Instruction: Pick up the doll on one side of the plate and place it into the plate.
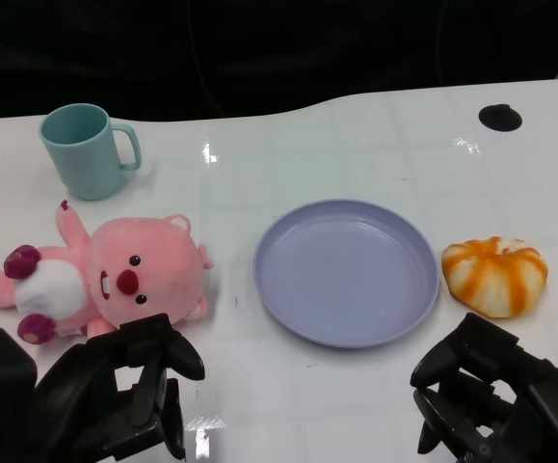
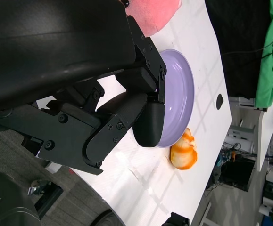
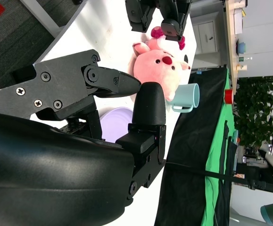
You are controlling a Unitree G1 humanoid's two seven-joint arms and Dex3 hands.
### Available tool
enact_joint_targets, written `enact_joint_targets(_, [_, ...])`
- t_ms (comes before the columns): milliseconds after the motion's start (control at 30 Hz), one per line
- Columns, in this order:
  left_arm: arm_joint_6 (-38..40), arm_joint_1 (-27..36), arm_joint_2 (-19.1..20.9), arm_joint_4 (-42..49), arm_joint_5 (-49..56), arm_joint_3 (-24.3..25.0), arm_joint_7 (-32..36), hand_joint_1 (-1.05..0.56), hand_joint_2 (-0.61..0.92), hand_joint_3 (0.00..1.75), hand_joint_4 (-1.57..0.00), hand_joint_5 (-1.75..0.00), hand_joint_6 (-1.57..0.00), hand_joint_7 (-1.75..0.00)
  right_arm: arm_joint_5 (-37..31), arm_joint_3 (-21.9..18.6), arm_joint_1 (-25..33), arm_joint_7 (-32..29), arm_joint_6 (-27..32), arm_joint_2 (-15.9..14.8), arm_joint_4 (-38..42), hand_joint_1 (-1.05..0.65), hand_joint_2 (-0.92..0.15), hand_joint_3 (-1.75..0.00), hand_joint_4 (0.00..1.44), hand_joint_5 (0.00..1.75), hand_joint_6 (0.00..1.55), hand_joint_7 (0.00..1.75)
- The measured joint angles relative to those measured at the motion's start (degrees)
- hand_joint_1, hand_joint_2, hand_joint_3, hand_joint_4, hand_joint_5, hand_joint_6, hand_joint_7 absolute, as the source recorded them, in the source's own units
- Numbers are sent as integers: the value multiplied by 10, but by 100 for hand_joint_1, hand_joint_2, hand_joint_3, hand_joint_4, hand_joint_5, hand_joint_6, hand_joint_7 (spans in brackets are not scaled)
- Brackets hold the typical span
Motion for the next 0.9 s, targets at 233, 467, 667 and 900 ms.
enact_joint_targets(233, [-1,2,3,0,1,0,0,-6,43,142,-93,-175,-80,-168,0,0,0,0,0,0,-1,-35,-92,-54,59,173,49,158])
enact_joint_targets(467, [-3,2,3,0,-1,0,-3,-6,43,142,-93,-175,-80,-168,0,0,2,1,0,-1,-4,-35,-92,-54,58,173,48,158])
enact_joint_targets(667, [-3,2,4,-3,-1,0,-3,-6,43,141,-93,-175,-81,-166,0,0,2,1,3,-1,-13,-35,-92,-54,58,173,48,159])
enact_joint_targets(900, [-3,2,5,-3,-1,0,-3,-6,43,141,-93,-175,-81,-165,0,0,2,-1,5,-1,-14,-34,-92,-53,59,173,48,159])
